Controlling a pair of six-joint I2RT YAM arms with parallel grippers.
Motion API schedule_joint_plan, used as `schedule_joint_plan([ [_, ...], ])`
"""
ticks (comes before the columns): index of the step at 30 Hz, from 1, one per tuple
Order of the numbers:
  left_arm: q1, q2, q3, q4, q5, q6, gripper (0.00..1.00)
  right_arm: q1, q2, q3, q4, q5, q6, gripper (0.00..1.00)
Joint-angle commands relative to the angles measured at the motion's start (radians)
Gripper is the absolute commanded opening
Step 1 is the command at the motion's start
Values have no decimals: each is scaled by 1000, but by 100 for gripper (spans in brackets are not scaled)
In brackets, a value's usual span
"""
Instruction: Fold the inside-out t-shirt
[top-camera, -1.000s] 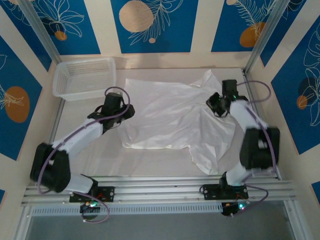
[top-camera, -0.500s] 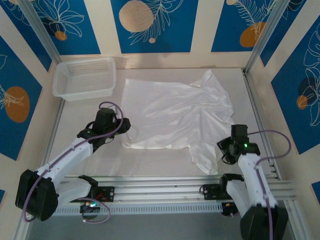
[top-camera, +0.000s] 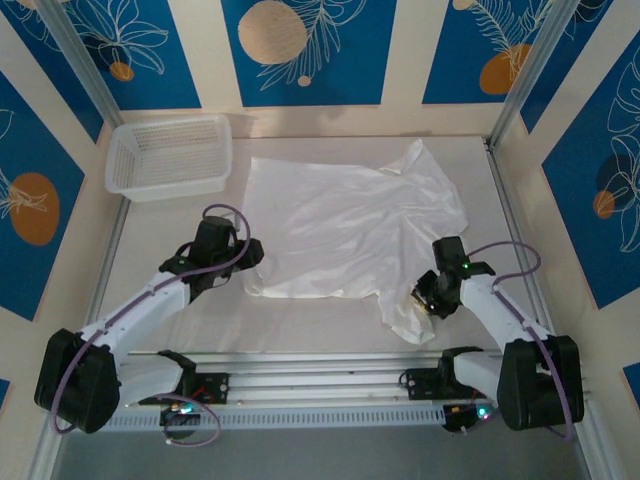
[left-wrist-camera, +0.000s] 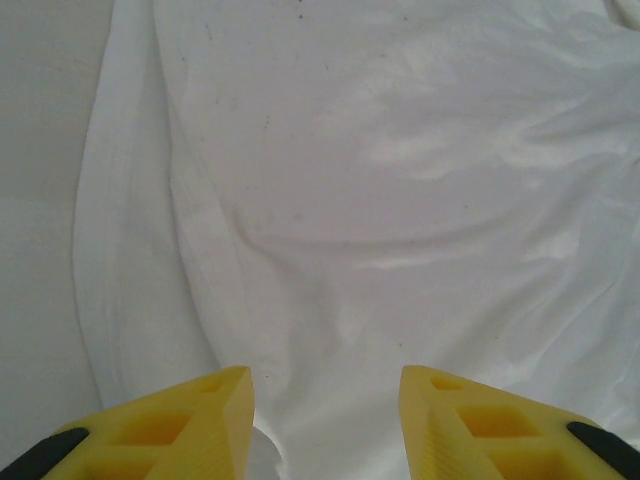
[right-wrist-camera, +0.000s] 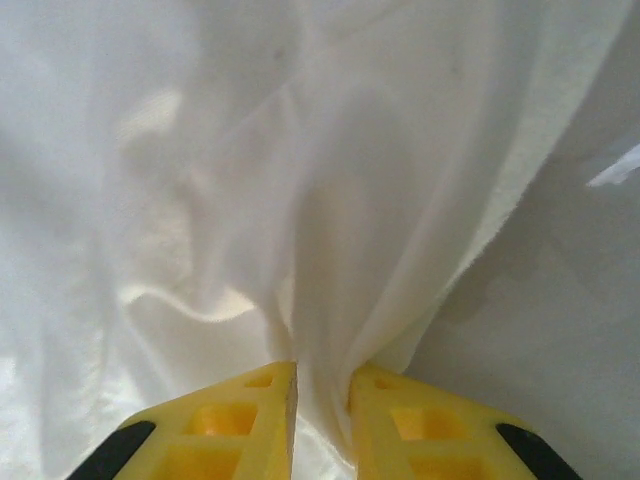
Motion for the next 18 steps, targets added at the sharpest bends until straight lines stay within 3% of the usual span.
schedule_joint_plan([
  [1, -7, 16, -2, 25, 21, 2, 42, 88, -2, -4, 63, -102, 121, 31],
  [5, -7, 23, 3, 24, 22, 0, 42, 251, 67, 73, 80, -67, 246, 51],
  [10, -7, 28, -7, 26, 20, -8, 43, 386, 136, 214, 35, -8, 237, 56],
  [15, -8, 39, -9, 31, 23, -3, 43, 415, 45, 213, -160, 193, 265, 68],
  [18, -8, 50, -6, 36, 30, -1, 43, 370, -58, 123, -250, 216, 344, 69],
])
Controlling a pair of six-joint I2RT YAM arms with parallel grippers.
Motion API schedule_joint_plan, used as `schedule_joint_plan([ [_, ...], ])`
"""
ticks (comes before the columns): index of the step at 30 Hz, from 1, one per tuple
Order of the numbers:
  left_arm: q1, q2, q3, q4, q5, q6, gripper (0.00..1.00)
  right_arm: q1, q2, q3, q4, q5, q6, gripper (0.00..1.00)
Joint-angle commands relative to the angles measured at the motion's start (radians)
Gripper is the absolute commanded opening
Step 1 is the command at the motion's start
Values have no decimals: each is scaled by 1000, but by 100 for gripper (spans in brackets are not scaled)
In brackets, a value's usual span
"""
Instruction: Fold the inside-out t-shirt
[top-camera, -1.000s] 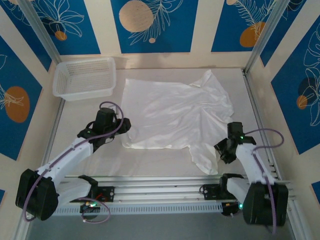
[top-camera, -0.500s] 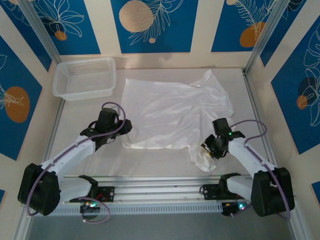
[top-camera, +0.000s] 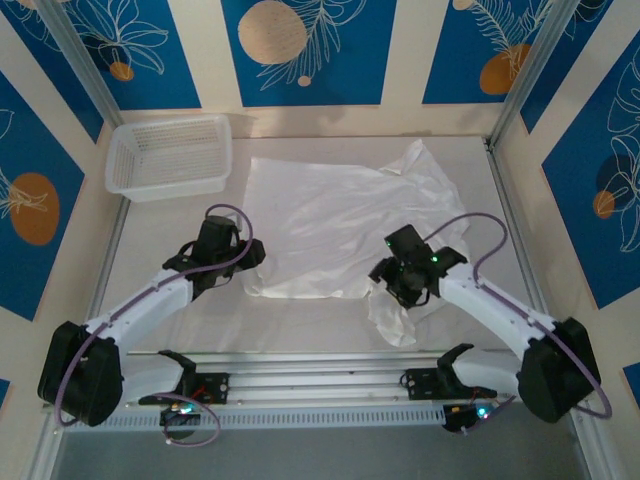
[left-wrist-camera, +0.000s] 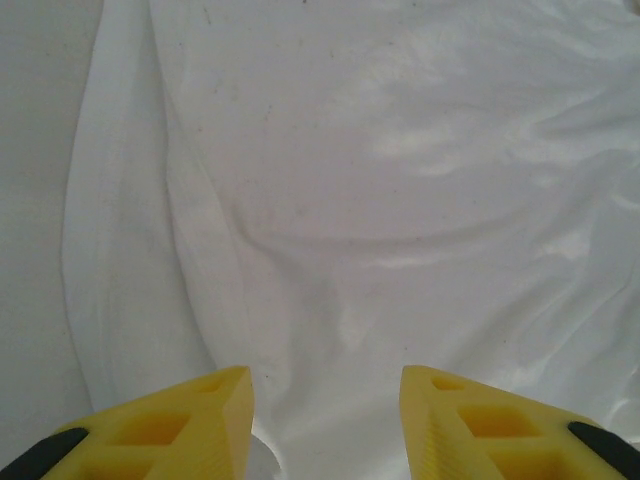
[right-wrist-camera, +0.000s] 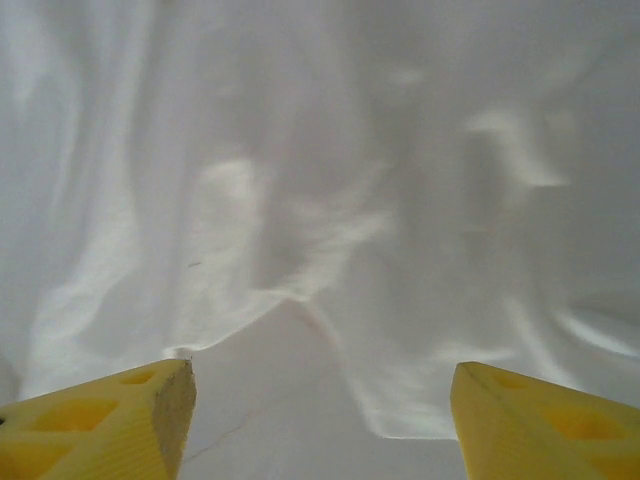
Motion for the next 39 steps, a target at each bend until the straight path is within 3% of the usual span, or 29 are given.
schedule_joint_plan([
  [1, -7, 15, -5, 19, 26, 3, 43, -51, -105, -91, -214, 87, 106, 70],
  [6, -7, 11, -2, 18, 30, 3, 43, -143, -215, -207, -254, 16, 76, 70],
  [10, -8, 6, -4, 11, 15, 6, 43, -124, -231, -211, -259, -6, 43, 63],
  [21, -8, -1, -18, 13, 14, -13, 43, 18, -125, -205, -133, -63, 90, 66],
  [28, -8, -18, -26, 5, 2, -8, 43, 47, -179, -228, -123, -43, 127, 33],
  [32, -8, -5, -27, 15, 12, -15, 43, 47, -170, -233, -69, -82, 112, 0],
  [38, -9, -11, -31, 9, 6, -13, 43, 91, -107, -179, -74, -61, 106, 1],
  [39, -9, -12, -32, 9, 5, -11, 43, 101, -100, -166, -103, -28, 110, 13],
])
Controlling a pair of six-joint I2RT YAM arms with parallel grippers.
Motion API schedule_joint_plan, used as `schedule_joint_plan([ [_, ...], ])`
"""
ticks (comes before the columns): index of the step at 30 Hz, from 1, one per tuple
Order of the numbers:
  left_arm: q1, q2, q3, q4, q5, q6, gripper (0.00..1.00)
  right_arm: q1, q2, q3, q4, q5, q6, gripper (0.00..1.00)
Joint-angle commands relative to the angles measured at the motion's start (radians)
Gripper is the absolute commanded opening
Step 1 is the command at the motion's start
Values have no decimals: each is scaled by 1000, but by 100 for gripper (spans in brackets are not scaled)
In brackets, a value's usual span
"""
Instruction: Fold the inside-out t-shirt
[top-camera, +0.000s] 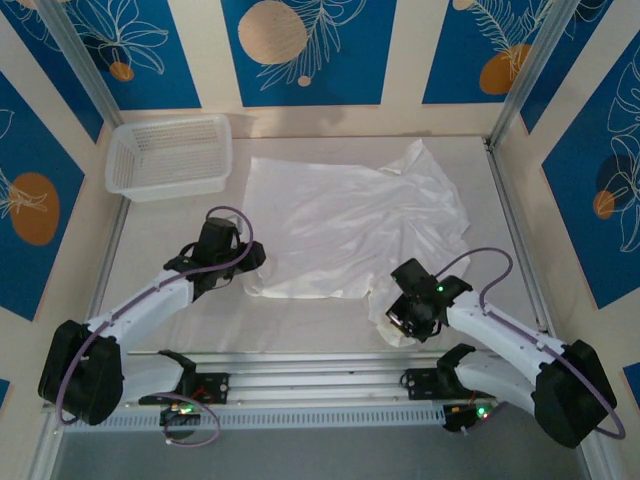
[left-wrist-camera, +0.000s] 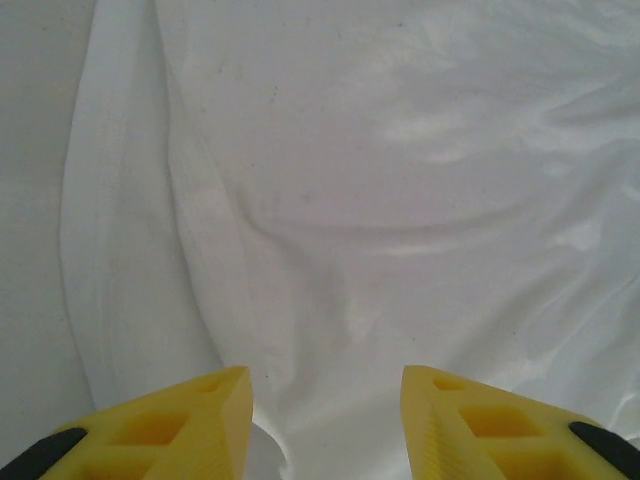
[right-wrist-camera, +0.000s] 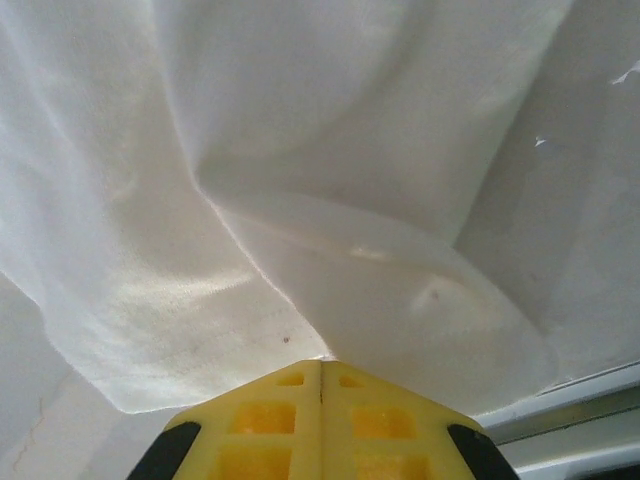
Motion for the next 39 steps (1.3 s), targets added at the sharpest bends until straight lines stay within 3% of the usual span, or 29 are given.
schedule_joint_plan([
  [1, -8, -15, -20, 5, -3, -5, 43, 38, 22, 64, -100, 81, 35, 33],
  [3, -9, -17, -20, 3, -3, -4, 43, 63, 26, 82, -210, 153, 113, 55],
  [10, -8, -13, -25, 10, -1, -5, 43, 71, 35, 42, -259, 154, 276, 75],
  [11, -8, -11, -25, 12, -1, -5, 43, 71, 41, 44, -264, 157, 288, 75],
  [15, -8, -1, -25, 19, 3, -6, 43, 81, 51, 49, -264, 156, 296, 59],
  [20, -8, 4, -27, 26, 8, -13, 43, 148, 0, -15, -111, 143, 360, 61],
  [25, -8, -8, -31, 15, 2, -5, 43, 155, -80, -69, -88, 266, 417, 62],
  [28, -8, -7, -30, 14, -2, -2, 43, 155, -132, -111, -40, 291, 404, 42],
  [30, -9, -2, -30, 18, 4, -4, 43, 154, -157, -134, -12, 286, 405, 34],
  [33, -9, 8, -27, 24, 11, -10, 43, 156, -169, -132, -23, 280, 407, 34],
  [37, -9, 17, -24, 29, 16, -13, 43, 158, -164, -110, -46, 273, 397, 47],
  [39, -10, 17, -22, 30, 17, -15, 43, 161, -162, -99, -53, 265, 396, 46],
])
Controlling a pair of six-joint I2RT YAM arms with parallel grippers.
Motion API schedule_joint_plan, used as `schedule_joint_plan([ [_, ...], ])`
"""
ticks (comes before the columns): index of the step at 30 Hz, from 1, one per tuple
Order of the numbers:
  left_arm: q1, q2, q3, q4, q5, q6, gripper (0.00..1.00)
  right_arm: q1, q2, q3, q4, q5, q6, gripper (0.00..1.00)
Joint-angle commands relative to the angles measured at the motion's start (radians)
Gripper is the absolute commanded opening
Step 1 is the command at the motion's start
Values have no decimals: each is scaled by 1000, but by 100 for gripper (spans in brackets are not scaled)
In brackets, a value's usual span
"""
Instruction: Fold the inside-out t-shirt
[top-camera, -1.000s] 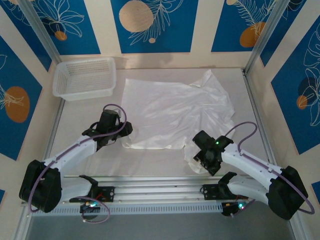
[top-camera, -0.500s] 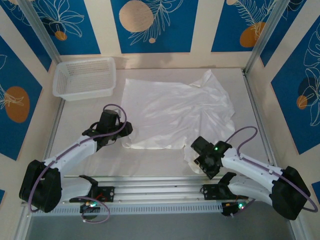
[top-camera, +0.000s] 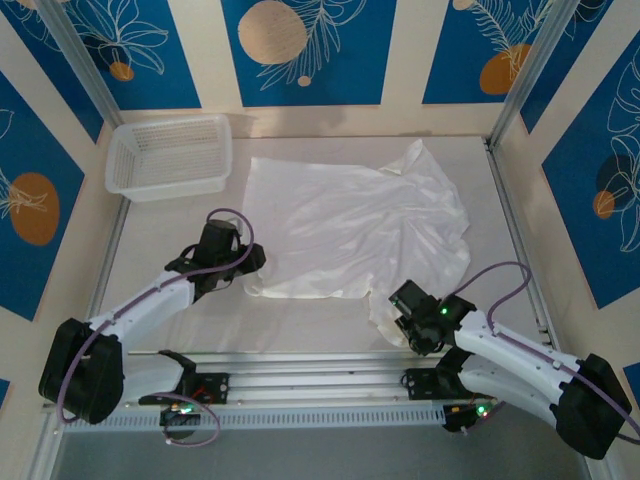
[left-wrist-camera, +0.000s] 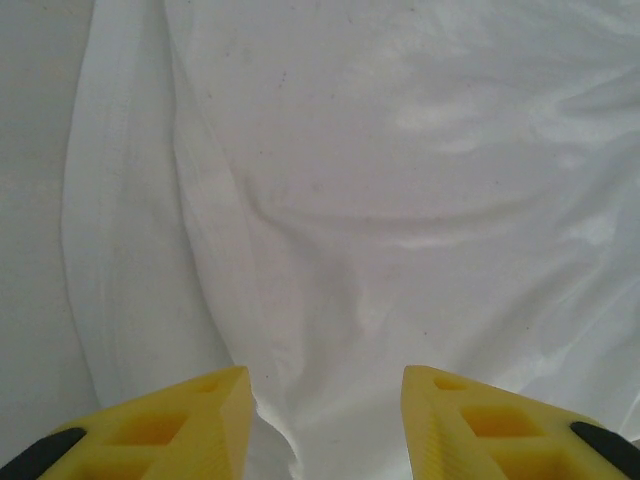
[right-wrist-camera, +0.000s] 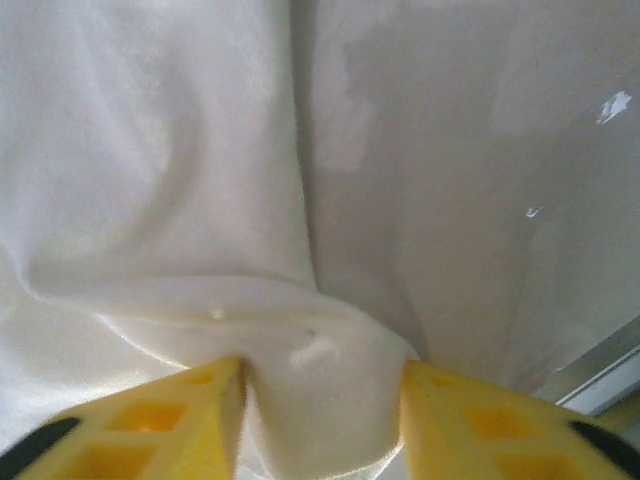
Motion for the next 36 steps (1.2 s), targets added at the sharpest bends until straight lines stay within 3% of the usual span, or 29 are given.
schedule_joint_plan([
  [1, -9, 8, -3, 13, 17, -12, 43, 13, -3, 29, -40, 22, 20, 42],
  [4, -9, 5, 0, 10, 15, -9, 43, 18, -4, 48, -78, 35, 21, 28],
  [7, -10, 4, -2, 8, 14, -7, 43, 22, 5, 77, -75, 38, -14, 5],
  [9, -10, 7, -1, 10, 17, -7, 43, 36, 31, 108, -50, 32, -45, 0],
  [15, -10, 12, 2, 9, 20, -5, 43, 151, 305, 326, -5, 61, -143, 1],
  [17, -12, 14, 3, 9, 20, -6, 44, 182, 451, 437, 1, 78, -191, 6],
  [21, -13, 13, 4, -1, 19, -3, 44, 186, 716, 682, -24, 102, -335, 27],
  [23, -15, 5, 3, -11, 13, -3, 43, 166, 767, 759, -39, 115, -416, 29],
  [27, -16, -9, -9, -10, 3, -9, 44, 56, 743, 736, 69, 38, -589, 36],
  [30, -19, -9, -7, -12, 10, -10, 44, -11, 658, 650, 68, -1, -613, 36],
  [36, -53, -22, -7, -20, 16, 16, 44, 6, 352, 375, -52, -2, -487, 38],
])
